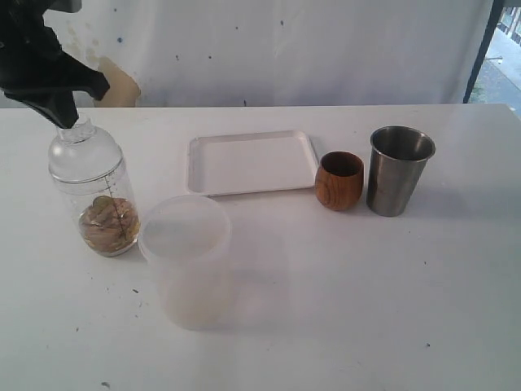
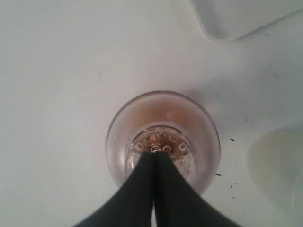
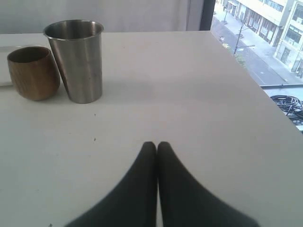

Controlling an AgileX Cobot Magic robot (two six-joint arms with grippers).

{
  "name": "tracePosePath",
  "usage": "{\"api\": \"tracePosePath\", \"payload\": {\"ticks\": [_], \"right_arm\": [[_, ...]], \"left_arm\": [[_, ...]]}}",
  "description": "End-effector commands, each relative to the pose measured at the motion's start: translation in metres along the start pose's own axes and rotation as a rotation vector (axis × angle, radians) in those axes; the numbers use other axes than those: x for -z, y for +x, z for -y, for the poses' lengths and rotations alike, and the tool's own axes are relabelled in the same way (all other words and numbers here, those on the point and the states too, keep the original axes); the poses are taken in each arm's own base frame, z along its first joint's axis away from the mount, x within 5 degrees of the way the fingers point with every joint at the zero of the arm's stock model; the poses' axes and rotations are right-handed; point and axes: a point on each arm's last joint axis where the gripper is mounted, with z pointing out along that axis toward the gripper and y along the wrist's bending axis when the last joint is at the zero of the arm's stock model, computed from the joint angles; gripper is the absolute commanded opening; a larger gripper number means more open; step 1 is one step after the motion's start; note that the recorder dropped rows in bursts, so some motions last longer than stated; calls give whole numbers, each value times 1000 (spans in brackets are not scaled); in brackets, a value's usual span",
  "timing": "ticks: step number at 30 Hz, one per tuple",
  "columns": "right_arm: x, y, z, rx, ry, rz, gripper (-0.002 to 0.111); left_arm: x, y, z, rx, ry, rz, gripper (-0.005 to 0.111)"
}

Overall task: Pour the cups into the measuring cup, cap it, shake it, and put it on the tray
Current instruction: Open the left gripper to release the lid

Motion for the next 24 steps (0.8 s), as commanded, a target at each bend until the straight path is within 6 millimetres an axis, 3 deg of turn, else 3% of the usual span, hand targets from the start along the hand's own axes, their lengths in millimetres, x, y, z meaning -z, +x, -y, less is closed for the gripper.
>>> {"api": "tracePosePath", "payload": {"ticks": [1, 24], "right_arm": [[0, 0, 0, -1, -5, 6, 0], [0, 0, 0, -1, -5, 6, 0]], "left_arm": [[0, 0, 0, -16, -1, 11, 0], [-13, 4, 5, -24, 45, -11, 0]]}}
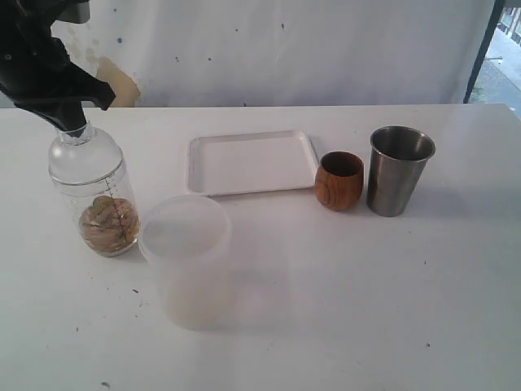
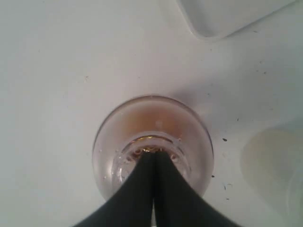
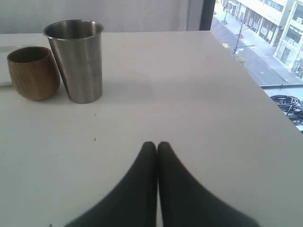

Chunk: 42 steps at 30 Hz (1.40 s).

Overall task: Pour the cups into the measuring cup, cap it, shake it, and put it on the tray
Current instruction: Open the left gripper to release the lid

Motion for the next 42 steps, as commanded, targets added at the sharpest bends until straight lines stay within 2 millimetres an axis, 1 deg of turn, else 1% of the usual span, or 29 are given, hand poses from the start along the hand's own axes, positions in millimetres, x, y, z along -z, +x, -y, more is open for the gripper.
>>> {"api": "tracePosePath", "payload": {"ticks": [1, 5, 13, 21, 26, 28, 29, 36, 39, 42], "right_arm": [[0, 0, 0, -1, -5, 6, 0], [0, 0, 0, -1, -5, 6, 0], [0, 0, 0, -1, -5, 6, 0], [0, 0, 0, -21, -5, 6, 0], [0, 0, 0, -21, -5, 6, 0], [0, 0, 0, -21, -5, 6, 0], [0, 0, 0, -21, -5, 6, 0], [0, 0, 0, -21, -5, 6, 0], [0, 0, 0, -21, -5, 6, 0], [0, 0, 0, -21, -5, 6, 0]], "left_arm": [[-3, 1, 0, -2, 2, -11, 0], [-3, 1, 0, -2, 2, -11, 0], [-22, 5, 0, 3, 16, -76, 0], [-22, 6, 0, -6, 7, -90, 0], [-21, 3, -1, -13, 2, -56, 0], [-19, 3, -1, -14, 2, -44, 4], [-18, 2, -1, -14, 1, -34, 8], [-6, 2, -1, -20, -15, 5, 45], [3, 2, 0, -22, -21, 40, 55], [15, 3, 0, -24, -27, 85, 59]]}}
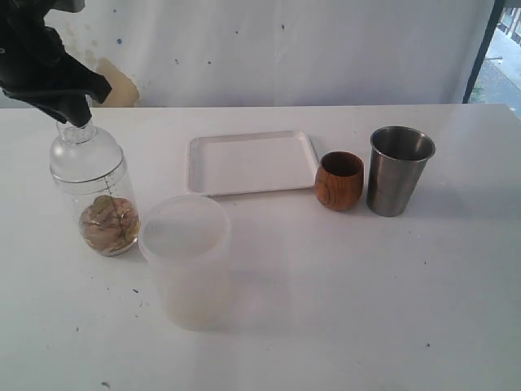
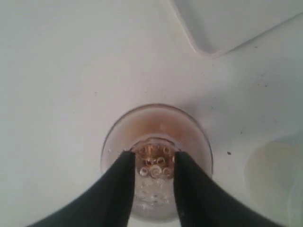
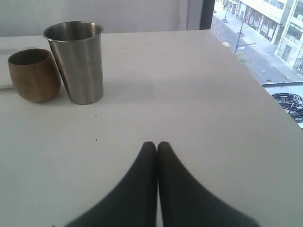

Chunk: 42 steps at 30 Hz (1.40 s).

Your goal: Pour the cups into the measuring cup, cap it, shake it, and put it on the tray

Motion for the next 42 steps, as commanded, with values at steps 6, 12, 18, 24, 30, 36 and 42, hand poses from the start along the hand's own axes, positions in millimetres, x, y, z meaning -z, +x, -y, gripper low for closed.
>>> {"api": "tracePosePath", "payload": {"ticks": [6, 12, 18, 24, 30, 36, 42], "right_arm": [[0, 0, 0, -3, -5, 6, 0], [0, 0, 0, -3, -5, 6, 0], [0, 0, 0, -3, -5, 6, 0], [0, 0, 0, -3, -5, 6, 0], [0, 0, 0, -3, -5, 6, 0], [0, 0, 0, -3, -5, 6, 0], [0, 0, 0, -3, -5, 6, 0]], "left_arm": [[44, 5, 3, -3, -24, 145, 61], [90, 11, 5, -7, -52, 317, 61], [127, 38, 12, -5, -77, 587, 60], [112, 93, 20, 34, -97, 895, 57], [59, 141, 20, 63, -165, 985, 56], [46, 150, 19, -3, -227, 1002, 86], [39, 152, 19, 102, -154, 942, 105]]}}
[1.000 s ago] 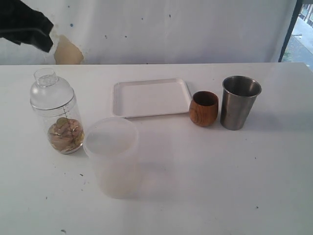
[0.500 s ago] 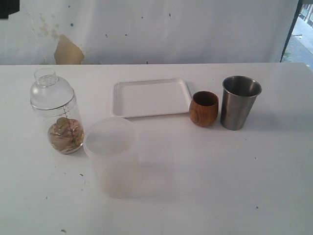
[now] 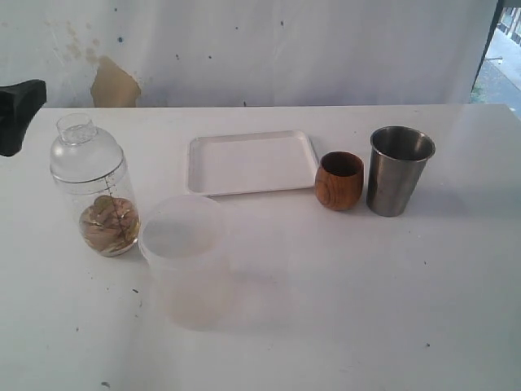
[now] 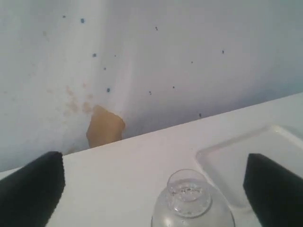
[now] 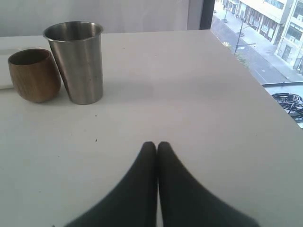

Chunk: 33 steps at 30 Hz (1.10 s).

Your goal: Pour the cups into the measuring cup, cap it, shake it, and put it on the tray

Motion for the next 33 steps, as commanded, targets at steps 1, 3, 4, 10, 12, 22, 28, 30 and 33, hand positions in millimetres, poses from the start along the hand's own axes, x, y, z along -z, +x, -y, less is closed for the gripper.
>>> {"api": "tracePosePath", "payload": {"ticks": [1, 3, 4, 10, 12, 22, 28, 30, 33], "right_arm": [[0, 0, 0, -3, -5, 6, 0], [0, 0, 0, -3, -5, 6, 0], [0, 0, 0, -3, -5, 6, 0], [0, 0, 0, -3, -5, 6, 0], [0, 0, 0, -3, -5, 6, 0], [0, 0, 0, -3, -5, 6, 0], [0, 0, 0, -3, -5, 6, 0], [0, 0, 0, -3, -5, 6, 0], [0, 0, 0, -3, -5, 6, 0]], "left_arm": [[1, 22, 5, 213, 19, -131, 105], [9, 54, 8, 216, -23, -42, 105], [21, 80, 7, 284, -68, 39, 105], [42, 120, 40, 66, 242, 8, 105], [32, 122, 38, 114, 217, -42, 105], [-10, 156, 37, 166, 116, -72, 105], [-39, 162, 45, 114, 188, -95, 105], [-51, 162, 48, 109, 201, -93, 105], [-76, 169, 42, 194, 110, -120, 105]]}}
